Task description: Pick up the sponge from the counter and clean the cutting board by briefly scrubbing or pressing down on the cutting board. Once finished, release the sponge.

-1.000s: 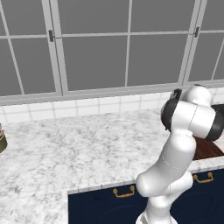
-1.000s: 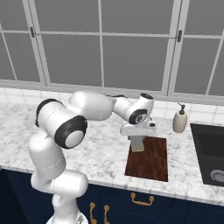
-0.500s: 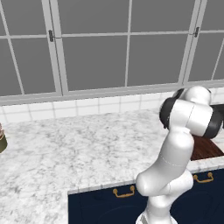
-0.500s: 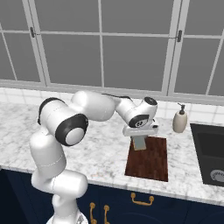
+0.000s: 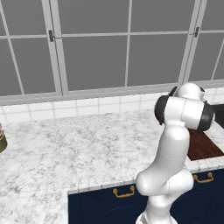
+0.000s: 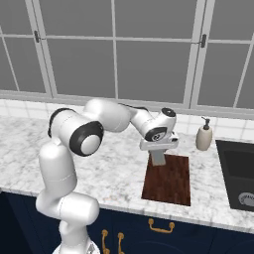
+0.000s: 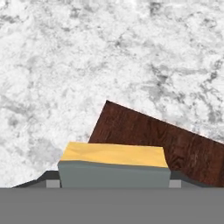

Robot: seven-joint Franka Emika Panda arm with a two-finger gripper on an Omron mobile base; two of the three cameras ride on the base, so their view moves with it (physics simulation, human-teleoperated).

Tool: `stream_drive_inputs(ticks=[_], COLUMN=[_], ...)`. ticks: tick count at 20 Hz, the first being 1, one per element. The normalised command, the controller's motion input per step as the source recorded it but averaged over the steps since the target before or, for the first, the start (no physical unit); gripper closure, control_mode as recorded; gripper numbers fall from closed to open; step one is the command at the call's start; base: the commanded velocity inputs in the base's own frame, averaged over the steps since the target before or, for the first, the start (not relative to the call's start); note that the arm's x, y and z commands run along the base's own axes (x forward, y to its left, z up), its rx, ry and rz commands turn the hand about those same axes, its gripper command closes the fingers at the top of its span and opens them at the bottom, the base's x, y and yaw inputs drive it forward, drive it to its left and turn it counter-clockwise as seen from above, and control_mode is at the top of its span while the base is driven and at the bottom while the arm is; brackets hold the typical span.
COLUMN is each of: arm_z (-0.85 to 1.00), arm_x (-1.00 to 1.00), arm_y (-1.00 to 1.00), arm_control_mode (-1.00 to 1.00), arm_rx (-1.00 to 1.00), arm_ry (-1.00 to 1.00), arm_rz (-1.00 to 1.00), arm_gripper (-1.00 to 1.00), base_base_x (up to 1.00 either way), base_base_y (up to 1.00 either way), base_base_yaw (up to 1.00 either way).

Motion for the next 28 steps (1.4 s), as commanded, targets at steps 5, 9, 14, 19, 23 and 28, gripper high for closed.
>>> stream_drive_inputs(ticks=[5,9,14,19,23,28], arm_z=[-0.27,-0.49,-0.28,-0.38,-0.35,-0.14], arm_x=[0.02,0.0,0.0,-0.1,-0.3,-0.4], arm_y=[-0.1,0.0,0.0,0.0,0.0,0.0], arm_control_mode=[-1.0,-1.0,-1.0,-1.0,-1.0,-1.0], arm_rx=[0.01,0.0,0.0,0.0,0.02,0.04], arm_ry=[0.0,0.0,-0.04,-0.04,-0.04,-0.04], arm_rz=[-0.05,-0.02,-0.01,0.0,0.0,0.0], arm_gripper=[1.0,1.0,1.0,1.0,1.0,1.0], base_base_x=[0.0,0.0,0.0,0.0,0.0,0.0], base_base_y=[0.0,0.0,0.0,0.0,0.0,0.0], base_base_yaw=[0.0,0.0,0.0,0.0,0.0,0.0])
